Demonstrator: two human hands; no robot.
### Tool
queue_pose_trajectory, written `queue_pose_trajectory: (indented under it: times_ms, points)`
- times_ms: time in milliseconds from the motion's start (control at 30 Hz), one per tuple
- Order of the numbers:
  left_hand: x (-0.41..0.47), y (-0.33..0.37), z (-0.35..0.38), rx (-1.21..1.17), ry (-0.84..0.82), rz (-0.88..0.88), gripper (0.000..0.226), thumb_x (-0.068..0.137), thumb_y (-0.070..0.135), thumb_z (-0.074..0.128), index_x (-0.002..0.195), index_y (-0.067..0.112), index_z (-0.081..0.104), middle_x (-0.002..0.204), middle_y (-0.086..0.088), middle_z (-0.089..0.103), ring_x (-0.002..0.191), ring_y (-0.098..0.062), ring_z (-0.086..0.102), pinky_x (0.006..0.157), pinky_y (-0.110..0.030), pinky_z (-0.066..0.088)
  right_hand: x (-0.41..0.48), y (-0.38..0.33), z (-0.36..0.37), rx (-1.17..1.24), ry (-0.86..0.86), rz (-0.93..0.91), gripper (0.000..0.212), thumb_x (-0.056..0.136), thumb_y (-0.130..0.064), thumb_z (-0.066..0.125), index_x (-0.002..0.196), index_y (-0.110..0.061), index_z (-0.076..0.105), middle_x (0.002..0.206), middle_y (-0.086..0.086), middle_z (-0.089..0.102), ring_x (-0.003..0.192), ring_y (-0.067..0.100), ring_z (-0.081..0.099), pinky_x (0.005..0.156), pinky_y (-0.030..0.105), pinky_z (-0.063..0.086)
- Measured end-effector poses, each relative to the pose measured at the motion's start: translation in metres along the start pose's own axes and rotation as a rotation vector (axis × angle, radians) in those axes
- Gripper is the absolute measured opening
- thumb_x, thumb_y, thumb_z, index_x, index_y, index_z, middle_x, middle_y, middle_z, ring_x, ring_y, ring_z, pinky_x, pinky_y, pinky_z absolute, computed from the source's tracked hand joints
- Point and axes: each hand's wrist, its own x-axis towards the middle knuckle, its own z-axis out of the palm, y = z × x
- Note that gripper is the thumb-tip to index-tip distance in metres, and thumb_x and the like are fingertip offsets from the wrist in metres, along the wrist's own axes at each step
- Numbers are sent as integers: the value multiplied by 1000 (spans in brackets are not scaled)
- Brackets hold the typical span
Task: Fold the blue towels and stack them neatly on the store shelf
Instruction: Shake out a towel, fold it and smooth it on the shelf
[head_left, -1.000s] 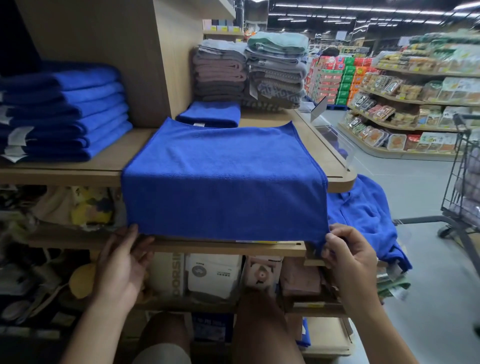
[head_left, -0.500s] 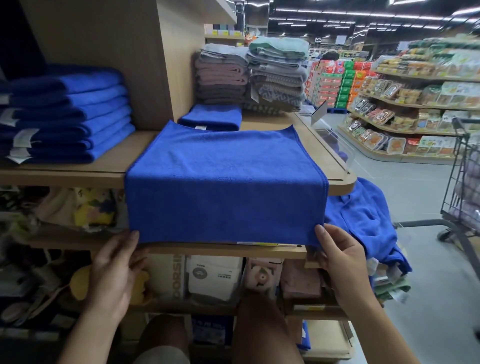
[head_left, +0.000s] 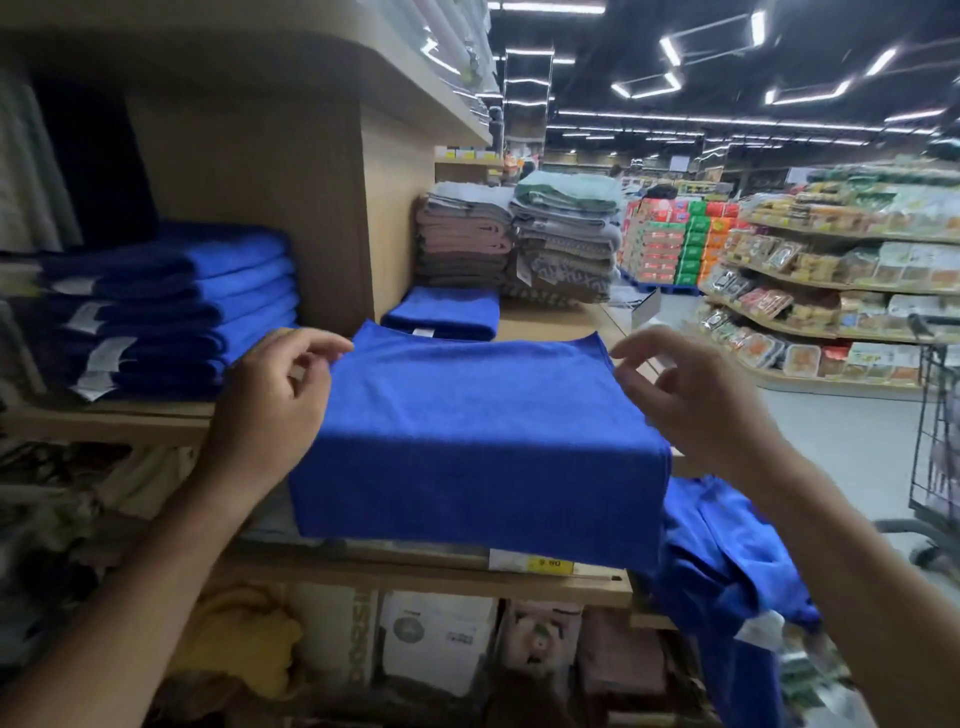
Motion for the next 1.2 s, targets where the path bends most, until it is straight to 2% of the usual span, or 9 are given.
queue_pose_trajectory:
  times_ms: [167, 267, 367, 467, 567, 800, 967, 1100, 1200]
  points:
    - [77, -22, 53, 402, -322, -221, 25, 92, 15, 53, 104, 14, 75, 109, -11, 74, 105, -33, 67, 89, -36, 53, 103, 31, 23, -93, -353, 332, 33, 94, -20, 68, 125, -20, 57, 112, 6, 67, 64, 19, 73, 50, 26, 52]
    - [96, -50, 79, 563, -501, -377, 35, 99, 28, 48, 111, 2, 67, 124, -26, 64, 114, -42, 61, 92, -40, 50, 124, 56, 41, -140, -428, 490, 14, 92, -12, 65, 90, -11, 50, 91, 19, 66, 64, 31, 68, 57, 40, 58]
    - [104, -72, 93, 620, -525, -471, 49, 98, 45, 48, 122, 5, 65, 135, -25, 56, 122, -41, 57, 99, -41, 46, 128, 73, 54, -298, -420, 518, 21, 89, -21, 64, 75, -11, 51, 86, 19, 68, 69, 33, 67, 50, 34, 51]
    - [113, -87, 99, 466, -487, -508, 37, 91, 41, 60, 78, 8, 71, 99, -22, 71, 93, -34, 68, 78, -35, 52, 131, 80, 65, -172, -375, 597, 28, 87, -22, 64, 65, -10, 51, 50, 7, 54, 39, 21, 48, 37, 19, 34]
    - [117, -91, 103, 203, -420, -523, 25, 91, 22, 67, 74, 4, 70, 77, -19, 67, 73, -20, 57, 63, -32, 39, 132, 83, 69, -24, -335, 641, 25, 84, -10, 62, 63, -11, 49, 45, 3, 44, 36, 17, 39, 38, 17, 28]
    - [140, -78, 90, -228, -145, -603, 13, 97, 19, 63, 88, 11, 68, 85, -10, 63, 81, -18, 55, 71, -30, 39, 157, 93, 54, 294, -215, 658, 29, 94, -3, 66, 69, -7, 51, 55, 5, 32, 29, 9, 32, 34, 15, 29]
    - [184, -54, 81, -434, -86, -658, 20, 98, 19, 63, 78, 18, 62, 79, 0, 61, 71, -11, 55, 59, -23, 43, 197, 80, 36, 297, -73, 580, 7, 92, -10, 70, 87, -6, 69, 59, 5, 50, 45, 13, 46, 37, 17, 43]
    - [211, -46, 72, -498, -44, -691, 13, 96, 24, 65, 103, 13, 69, 95, -4, 66, 85, -16, 60, 75, -27, 48, 223, 71, 21, 371, -13, 534, 10, 93, -15, 72, 84, -12, 68, 77, 7, 64, 58, 13, 59, 54, 22, 58]
    - [209, -43, 71, -496, -60, -705, 10, 96, 24, 65, 93, 15, 67, 93, -4, 66, 86, -17, 59, 72, -26, 47, 220, 69, 18, 379, -15, 524, 9, 93, -17, 72, 88, -11, 71, 81, 7, 67, 61, 14, 63, 57, 24, 61]
